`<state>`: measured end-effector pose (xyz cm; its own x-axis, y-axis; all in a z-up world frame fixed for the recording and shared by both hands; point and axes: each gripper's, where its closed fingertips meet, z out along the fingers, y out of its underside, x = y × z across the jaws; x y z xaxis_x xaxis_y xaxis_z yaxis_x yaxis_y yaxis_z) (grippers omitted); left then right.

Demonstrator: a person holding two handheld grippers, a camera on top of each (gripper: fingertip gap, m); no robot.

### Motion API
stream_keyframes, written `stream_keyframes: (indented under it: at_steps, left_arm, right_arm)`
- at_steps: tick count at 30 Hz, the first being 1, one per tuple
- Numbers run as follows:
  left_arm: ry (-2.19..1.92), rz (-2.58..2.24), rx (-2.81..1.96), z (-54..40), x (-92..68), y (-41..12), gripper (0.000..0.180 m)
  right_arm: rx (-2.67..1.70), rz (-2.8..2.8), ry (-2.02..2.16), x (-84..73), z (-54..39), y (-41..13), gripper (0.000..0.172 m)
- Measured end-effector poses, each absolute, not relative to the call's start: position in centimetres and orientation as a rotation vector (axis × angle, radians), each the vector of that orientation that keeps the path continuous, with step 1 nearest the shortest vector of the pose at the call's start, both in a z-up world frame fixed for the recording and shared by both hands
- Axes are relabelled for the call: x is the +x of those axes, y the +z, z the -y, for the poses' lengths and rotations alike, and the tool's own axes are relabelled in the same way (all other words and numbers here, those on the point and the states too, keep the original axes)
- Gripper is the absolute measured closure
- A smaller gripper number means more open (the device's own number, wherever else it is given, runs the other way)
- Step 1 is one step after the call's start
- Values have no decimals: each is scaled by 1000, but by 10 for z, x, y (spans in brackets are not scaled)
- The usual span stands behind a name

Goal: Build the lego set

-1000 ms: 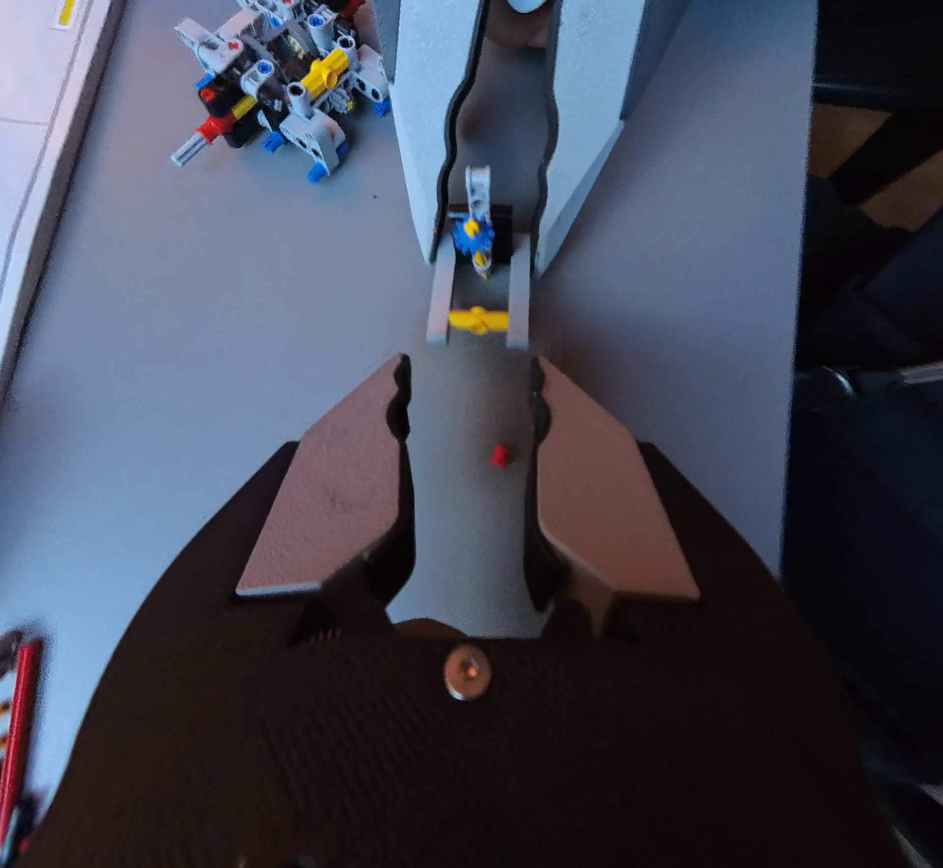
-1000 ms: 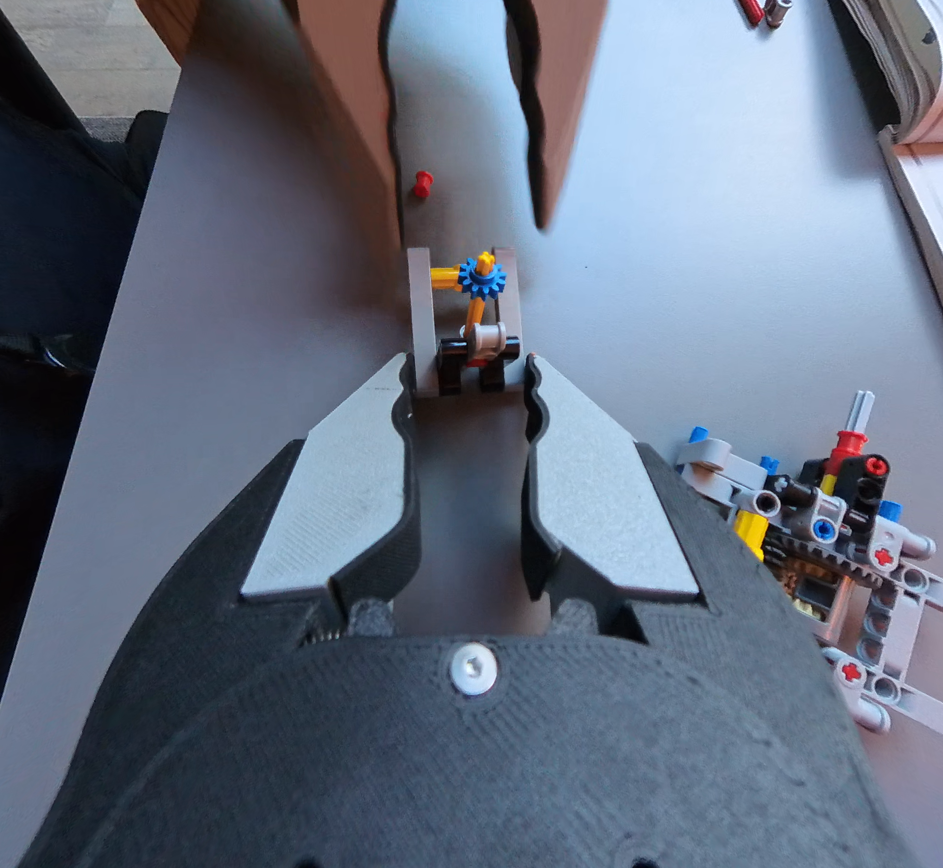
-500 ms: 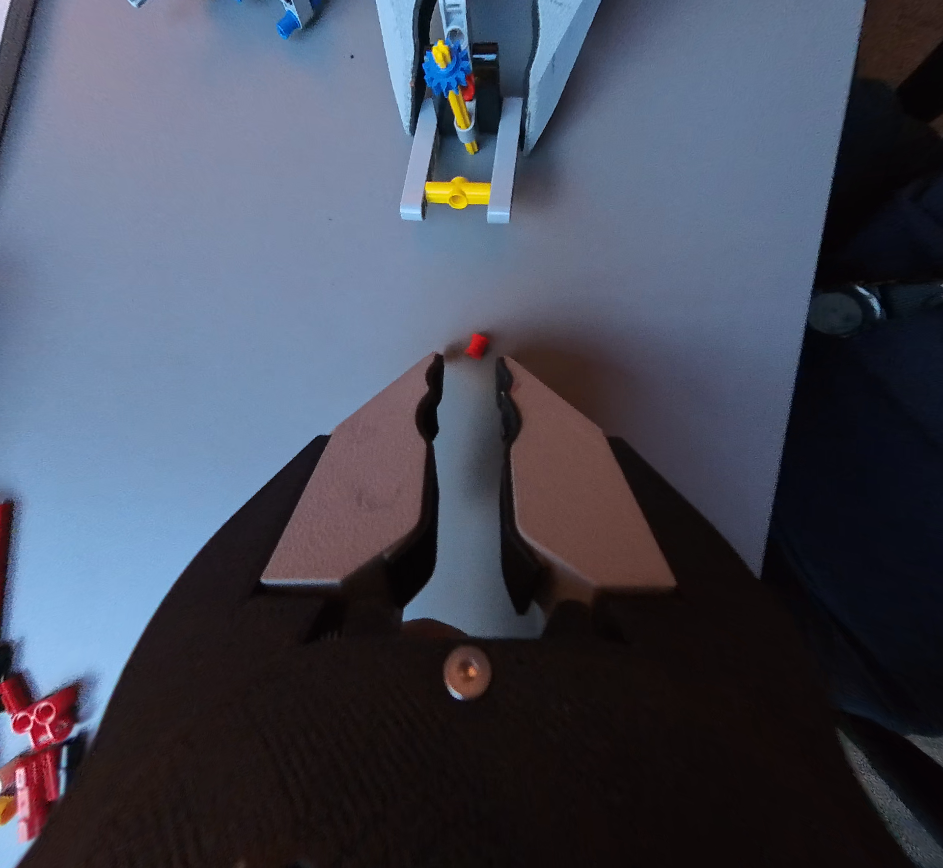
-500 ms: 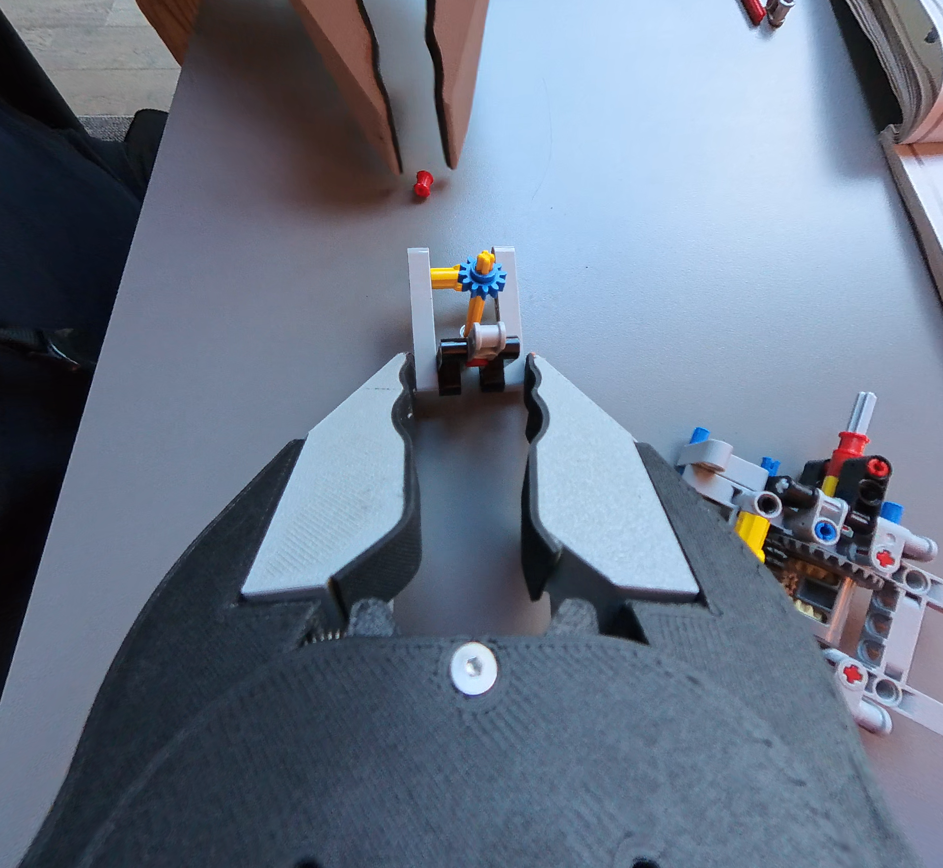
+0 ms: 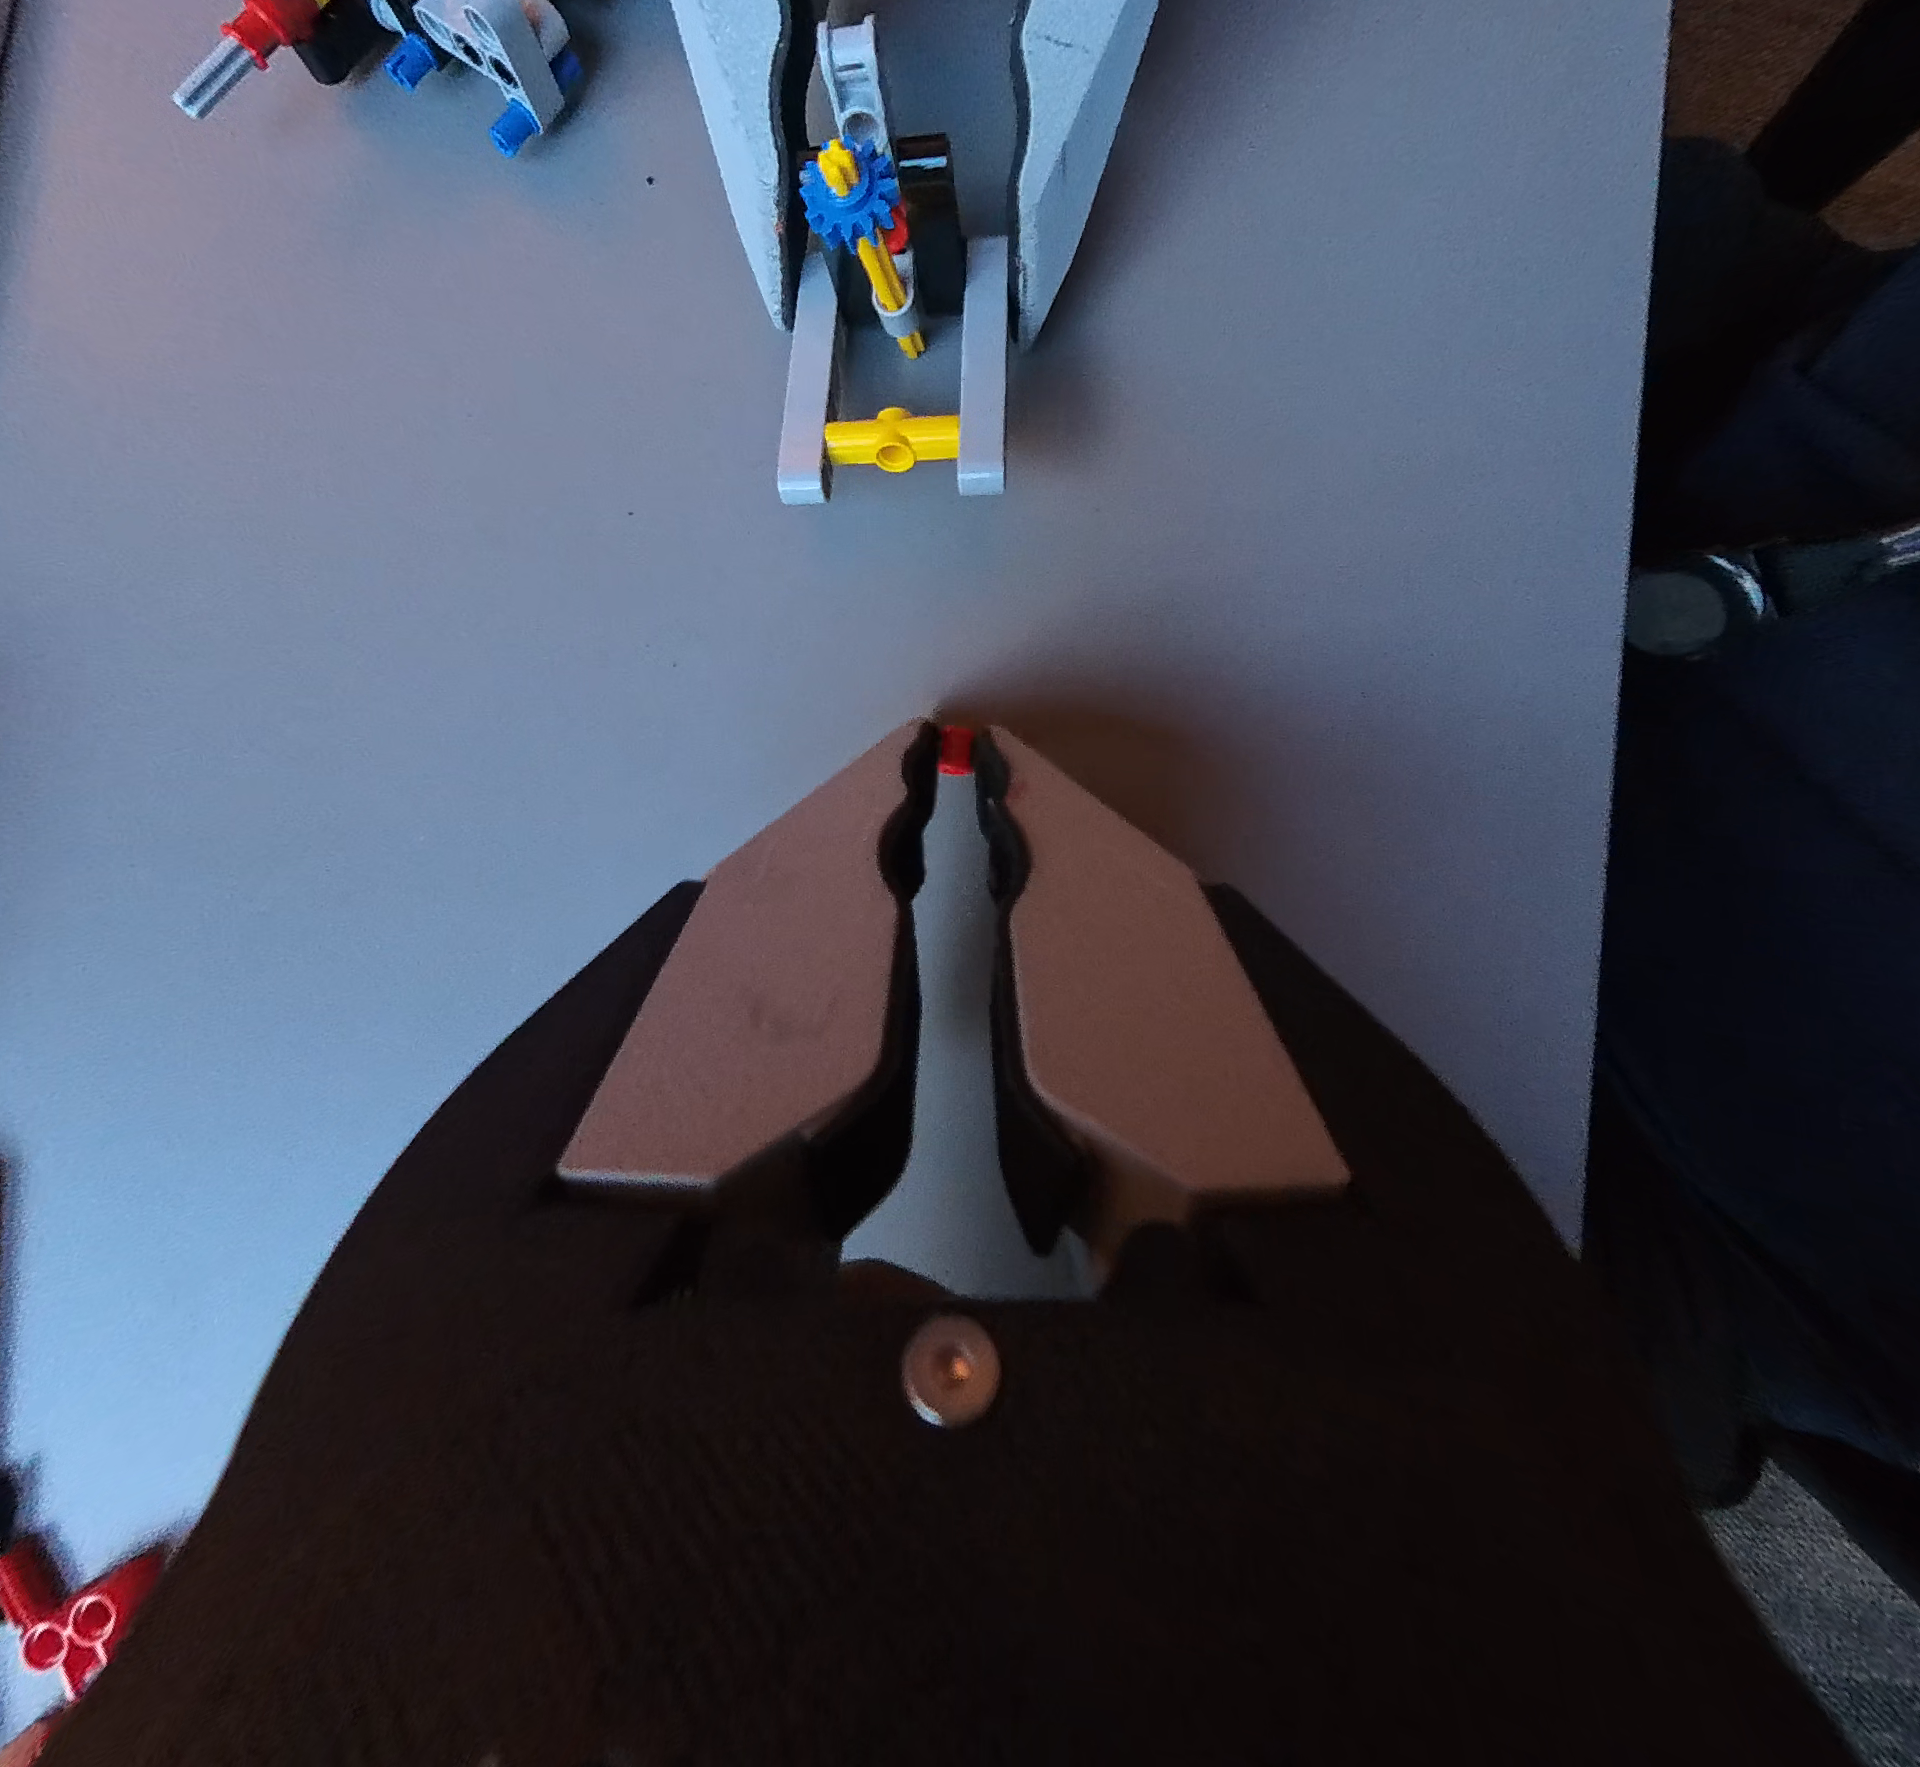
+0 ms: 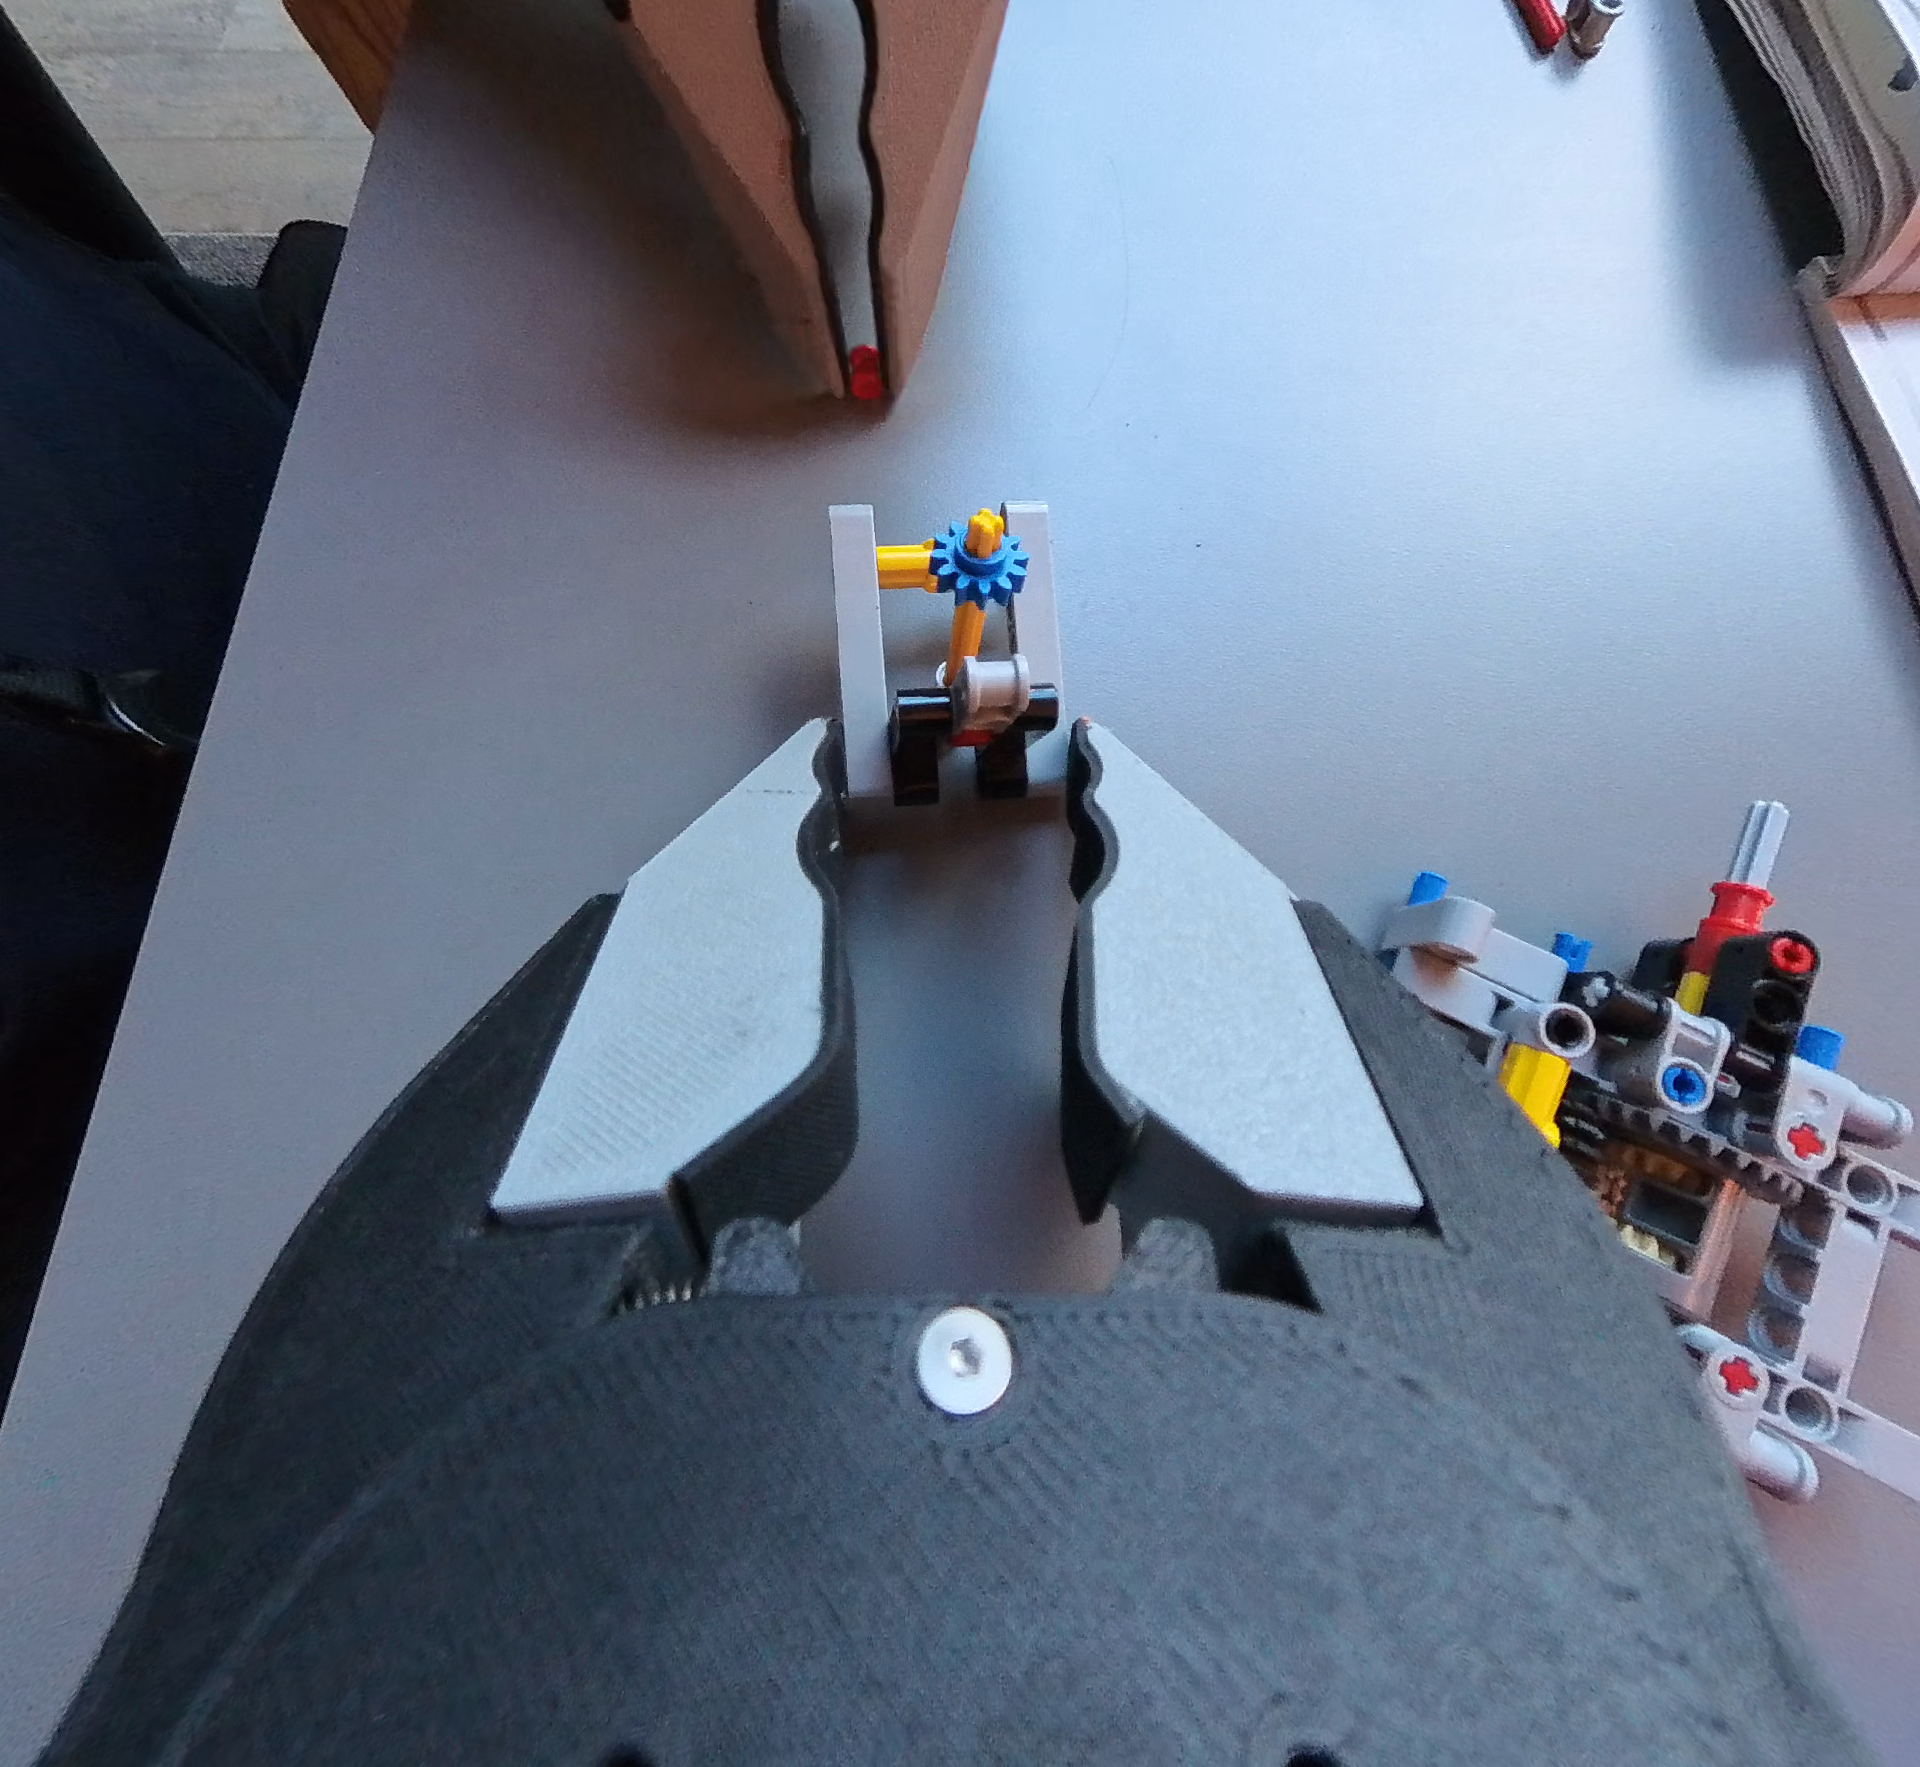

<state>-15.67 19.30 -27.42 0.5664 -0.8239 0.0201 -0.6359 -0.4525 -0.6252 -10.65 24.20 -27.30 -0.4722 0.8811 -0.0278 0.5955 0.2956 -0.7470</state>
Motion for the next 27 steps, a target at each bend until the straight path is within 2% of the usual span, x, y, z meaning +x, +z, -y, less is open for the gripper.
stream_keyframes:
  at_steps: [27]
  left_arm:
    - [-512, -1062, -2145, -193, -151, -273, 177]
  right_arm:
    - [-1211, 2189, 902, -108, -232, -273, 132]
